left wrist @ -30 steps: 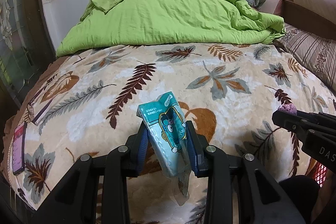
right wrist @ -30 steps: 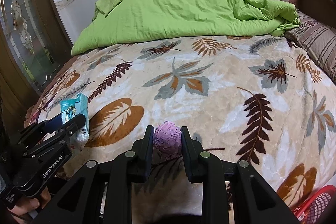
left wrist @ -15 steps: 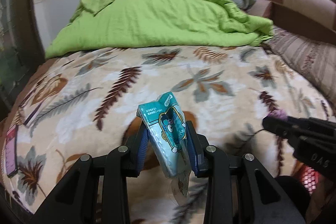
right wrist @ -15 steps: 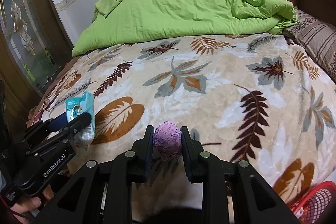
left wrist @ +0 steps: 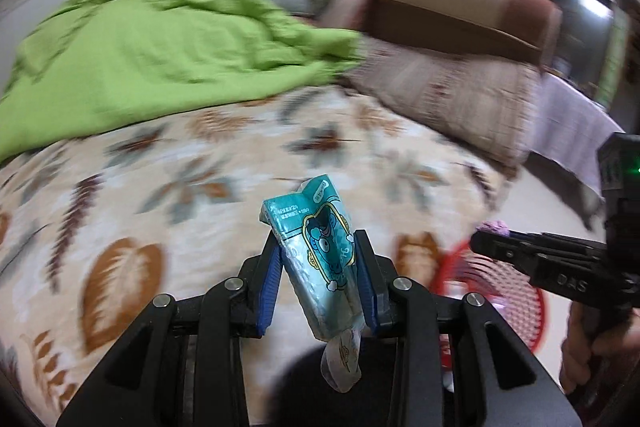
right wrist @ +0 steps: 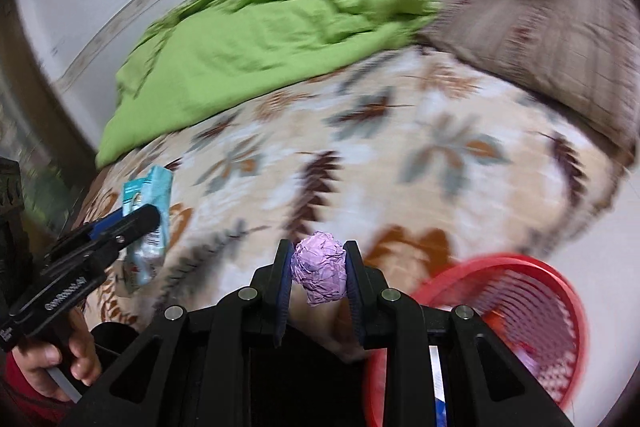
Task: Collect trash
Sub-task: 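Carry the wipe pack and pink pom-pom over the red wastebasket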
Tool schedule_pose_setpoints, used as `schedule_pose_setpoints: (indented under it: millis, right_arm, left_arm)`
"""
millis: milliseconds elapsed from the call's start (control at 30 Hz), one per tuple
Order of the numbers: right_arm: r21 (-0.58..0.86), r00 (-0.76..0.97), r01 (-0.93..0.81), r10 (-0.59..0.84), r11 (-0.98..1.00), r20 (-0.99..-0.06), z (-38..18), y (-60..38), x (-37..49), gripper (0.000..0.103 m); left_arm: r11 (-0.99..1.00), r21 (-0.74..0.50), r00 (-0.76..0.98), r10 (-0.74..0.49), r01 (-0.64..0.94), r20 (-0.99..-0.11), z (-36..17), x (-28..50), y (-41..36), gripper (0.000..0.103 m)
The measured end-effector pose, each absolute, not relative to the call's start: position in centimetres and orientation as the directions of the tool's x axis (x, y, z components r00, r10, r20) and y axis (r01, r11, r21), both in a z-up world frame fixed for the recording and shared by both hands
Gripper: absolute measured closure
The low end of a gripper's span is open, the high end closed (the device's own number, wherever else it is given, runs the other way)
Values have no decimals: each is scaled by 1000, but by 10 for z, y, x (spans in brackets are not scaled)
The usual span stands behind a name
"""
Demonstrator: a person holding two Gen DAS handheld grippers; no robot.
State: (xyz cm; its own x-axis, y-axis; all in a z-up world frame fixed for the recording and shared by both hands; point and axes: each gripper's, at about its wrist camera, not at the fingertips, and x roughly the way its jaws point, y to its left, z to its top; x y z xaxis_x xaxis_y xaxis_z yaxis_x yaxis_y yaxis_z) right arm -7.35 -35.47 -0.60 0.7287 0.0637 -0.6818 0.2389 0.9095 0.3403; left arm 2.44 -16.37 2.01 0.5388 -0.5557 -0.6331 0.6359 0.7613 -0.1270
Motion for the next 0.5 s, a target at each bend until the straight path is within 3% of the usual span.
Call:
schedule_pose_setpoints:
  millis: [200, 433, 500]
  right_arm:
    - [357, 708, 409, -45, 840, -705, -8, -409, -131, 76]
    - [356, 671, 504, -98, 787, -735, -25, -438, -166, 74]
    - [343, 647, 527, -105, 778, -755, -34, -442, -168, 72]
  left_arm:
    - [552, -200, 307, -689, 810, -657, 23, -14, -234, 69]
    - [398, -236, 127, -700, 887, -702, 6, -41, -289, 66]
    - [391, -230, 116, -686, 891, -718, -1, -44, -297, 55]
